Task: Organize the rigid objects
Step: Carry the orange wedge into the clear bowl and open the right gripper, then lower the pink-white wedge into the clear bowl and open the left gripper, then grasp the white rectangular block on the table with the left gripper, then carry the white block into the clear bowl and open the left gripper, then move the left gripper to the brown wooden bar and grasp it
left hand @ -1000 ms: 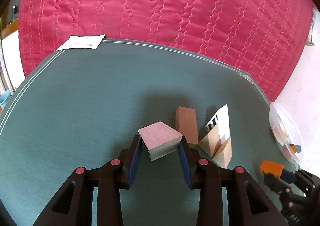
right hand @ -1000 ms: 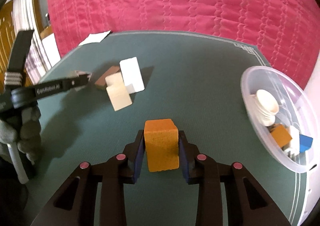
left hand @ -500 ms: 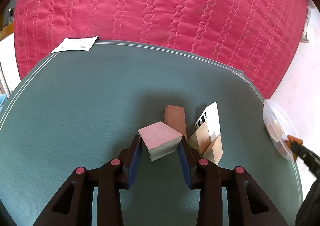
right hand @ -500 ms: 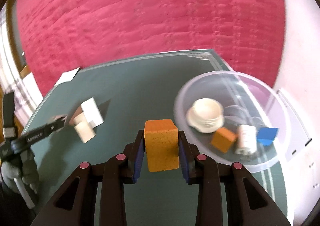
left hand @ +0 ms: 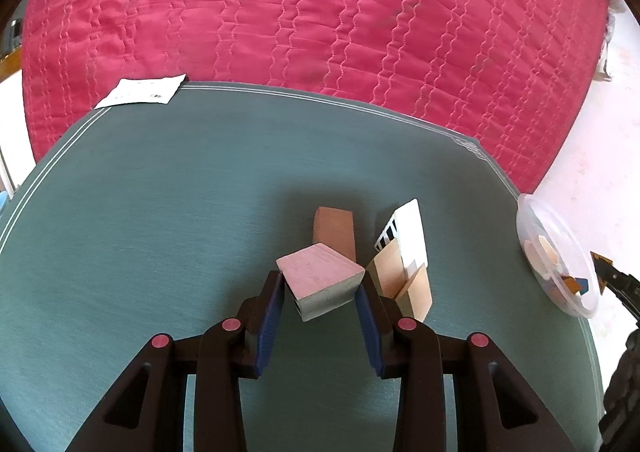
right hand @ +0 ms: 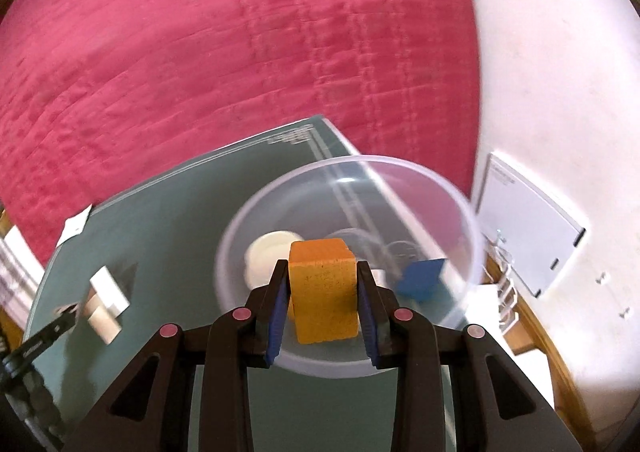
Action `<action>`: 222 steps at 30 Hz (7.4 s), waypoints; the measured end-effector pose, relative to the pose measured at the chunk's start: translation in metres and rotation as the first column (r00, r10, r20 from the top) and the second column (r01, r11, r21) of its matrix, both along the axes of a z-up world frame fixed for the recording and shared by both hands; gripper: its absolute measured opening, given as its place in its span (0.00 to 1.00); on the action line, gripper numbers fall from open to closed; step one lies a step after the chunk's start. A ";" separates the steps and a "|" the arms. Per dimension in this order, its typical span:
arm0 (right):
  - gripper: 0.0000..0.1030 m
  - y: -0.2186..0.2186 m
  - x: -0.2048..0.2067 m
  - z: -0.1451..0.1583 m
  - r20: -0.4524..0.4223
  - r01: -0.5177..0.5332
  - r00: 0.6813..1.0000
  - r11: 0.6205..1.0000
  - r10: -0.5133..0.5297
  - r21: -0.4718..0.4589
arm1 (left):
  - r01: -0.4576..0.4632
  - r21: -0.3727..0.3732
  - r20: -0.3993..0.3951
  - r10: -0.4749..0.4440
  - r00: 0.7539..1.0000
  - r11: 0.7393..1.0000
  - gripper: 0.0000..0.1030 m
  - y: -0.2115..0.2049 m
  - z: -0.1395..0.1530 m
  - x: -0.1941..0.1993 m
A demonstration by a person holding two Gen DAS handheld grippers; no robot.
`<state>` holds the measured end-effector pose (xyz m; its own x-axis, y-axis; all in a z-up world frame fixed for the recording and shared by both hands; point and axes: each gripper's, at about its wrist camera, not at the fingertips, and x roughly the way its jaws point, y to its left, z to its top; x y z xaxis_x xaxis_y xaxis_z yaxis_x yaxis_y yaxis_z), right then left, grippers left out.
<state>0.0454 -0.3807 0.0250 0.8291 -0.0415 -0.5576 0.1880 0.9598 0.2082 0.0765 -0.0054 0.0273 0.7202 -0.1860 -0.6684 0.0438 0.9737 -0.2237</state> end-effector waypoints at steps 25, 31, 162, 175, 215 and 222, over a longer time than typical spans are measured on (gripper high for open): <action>0.39 -0.044 -0.029 -0.017 0.092 0.285 0.955 0.958 -0.282 -0.021 | 0.118 -0.006 -0.045 -0.118 0.992 0.993 0.37 -0.044 -0.001 -0.007; 0.44 -0.043 -0.030 -0.023 0.088 0.305 0.949 0.952 -0.302 -0.022 | 0.177 -0.008 -0.048 -0.177 0.983 0.984 0.37 -0.068 0.004 -0.010; 0.51 -0.022 -0.047 -0.018 0.191 0.264 0.947 0.964 -0.257 -0.010 | 0.138 0.197 0.011 -0.143 0.990 0.971 0.87 -0.136 0.019 -0.002; 0.51 -0.020 -0.047 -0.017 0.193 0.265 0.947 0.964 -0.257 -0.019 | -0.068 0.194 -0.012 0.072 0.997 0.979 0.87 -0.054 0.007 0.008; 0.54 0.107 -0.015 -0.015 0.056 -0.247 0.965 0.958 0.258 -0.148 | -0.105 0.130 -0.052 0.113 0.992 0.986 0.28 -0.009 -0.011 0.038; 0.54 0.143 0.014 -0.044 -0.079 -0.415 0.908 0.909 0.412 -0.028 | -0.145 0.087 -0.053 0.150 0.987 0.986 0.28 0.009 -0.010 0.039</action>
